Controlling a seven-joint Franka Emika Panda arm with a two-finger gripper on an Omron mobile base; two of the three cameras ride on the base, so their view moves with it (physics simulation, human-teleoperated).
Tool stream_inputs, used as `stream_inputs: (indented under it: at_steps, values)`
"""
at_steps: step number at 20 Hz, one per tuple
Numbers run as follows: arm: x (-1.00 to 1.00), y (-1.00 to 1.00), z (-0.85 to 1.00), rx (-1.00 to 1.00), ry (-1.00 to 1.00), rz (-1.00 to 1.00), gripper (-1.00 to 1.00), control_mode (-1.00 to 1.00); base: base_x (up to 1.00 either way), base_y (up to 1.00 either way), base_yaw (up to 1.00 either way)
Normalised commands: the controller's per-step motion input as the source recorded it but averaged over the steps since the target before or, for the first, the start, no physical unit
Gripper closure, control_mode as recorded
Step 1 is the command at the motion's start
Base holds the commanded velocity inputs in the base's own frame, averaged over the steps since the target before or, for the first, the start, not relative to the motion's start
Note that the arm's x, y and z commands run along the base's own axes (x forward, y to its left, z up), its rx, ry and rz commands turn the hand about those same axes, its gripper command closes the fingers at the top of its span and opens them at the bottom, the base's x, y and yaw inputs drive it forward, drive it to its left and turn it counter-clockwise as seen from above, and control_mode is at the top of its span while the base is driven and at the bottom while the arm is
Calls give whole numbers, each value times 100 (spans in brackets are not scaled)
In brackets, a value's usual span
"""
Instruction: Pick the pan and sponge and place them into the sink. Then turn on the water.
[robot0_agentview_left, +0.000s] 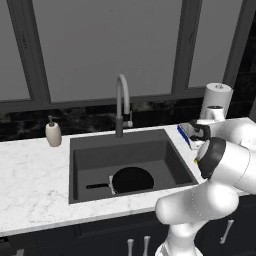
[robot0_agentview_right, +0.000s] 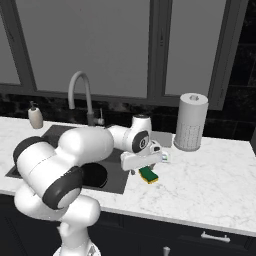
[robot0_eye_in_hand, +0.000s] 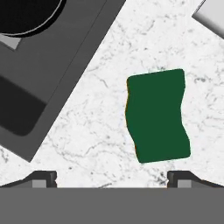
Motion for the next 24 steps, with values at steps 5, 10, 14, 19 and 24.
stream_inputs:
  at_steps: [5, 10, 14, 19, 24]
  values:
    - [34, -6, -14, 1, 0, 0, -100, -100, 0, 0, 0]
    - [23, -16, -29, 6, 0, 0, -100, -100, 0, 0, 0]
    - [17, -13, -29, 5, 0, 0, -100, -100, 0, 0, 0]
    - [23, -7, -27, 3, 0, 0, -100, -100, 0, 0, 0]
    - [16, -1, -35, 0, -1, 0, -100, -100, 0, 0, 0]
